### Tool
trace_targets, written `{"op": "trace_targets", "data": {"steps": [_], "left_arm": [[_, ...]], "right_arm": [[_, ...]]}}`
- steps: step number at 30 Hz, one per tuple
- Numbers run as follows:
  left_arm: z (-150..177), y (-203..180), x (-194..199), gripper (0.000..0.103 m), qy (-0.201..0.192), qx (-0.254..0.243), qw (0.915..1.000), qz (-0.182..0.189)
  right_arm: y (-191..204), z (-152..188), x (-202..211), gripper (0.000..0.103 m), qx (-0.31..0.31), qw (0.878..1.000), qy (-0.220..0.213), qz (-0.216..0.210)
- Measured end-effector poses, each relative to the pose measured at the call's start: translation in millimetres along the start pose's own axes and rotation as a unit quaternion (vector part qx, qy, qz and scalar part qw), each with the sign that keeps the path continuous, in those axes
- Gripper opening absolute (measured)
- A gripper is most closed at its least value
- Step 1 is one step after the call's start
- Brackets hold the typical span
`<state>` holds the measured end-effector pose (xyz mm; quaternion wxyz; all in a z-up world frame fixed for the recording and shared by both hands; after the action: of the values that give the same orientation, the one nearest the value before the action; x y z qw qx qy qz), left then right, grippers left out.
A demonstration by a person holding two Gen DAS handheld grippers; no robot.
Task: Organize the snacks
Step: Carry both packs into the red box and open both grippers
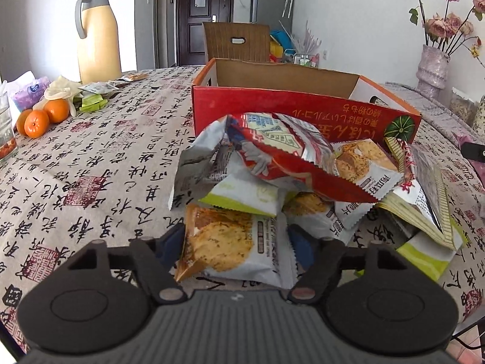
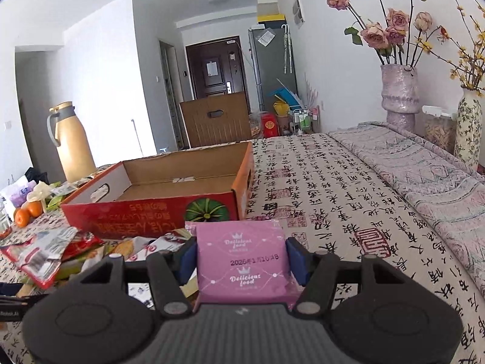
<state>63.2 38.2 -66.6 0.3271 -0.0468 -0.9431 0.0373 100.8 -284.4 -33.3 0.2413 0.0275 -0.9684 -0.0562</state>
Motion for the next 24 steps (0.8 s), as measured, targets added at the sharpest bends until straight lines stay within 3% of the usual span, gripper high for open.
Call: {"op": "trace_targets", "data": {"steps": [12,24], "left_arm": [[5.6,5.1,23.7,0.061,-0.018,0.004,0.9998,0.0],[1.2,11.5,75.1,0.06,-0.073,-0.006,0.9972,-0.008]], "right_arm": [[18.3,7.8,18.3,0.061,0.004,1.0,-0.002,-0.013],[35.0,7.6,33.9,0.061,0.009,0.999,-0.013,-0.032]]}}
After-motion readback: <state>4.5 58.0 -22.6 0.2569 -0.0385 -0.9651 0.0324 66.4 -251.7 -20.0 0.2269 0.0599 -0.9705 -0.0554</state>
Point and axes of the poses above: each gripper's, at about its wrist camera, not at the fingertips, and x roughly against the way its jaws point, y to its left, z to its underside, the point moved 3 cm from there along -x, roughly the way its jaws point, and after that the axes turned 7 degrees about z, right-handed, at the moved point
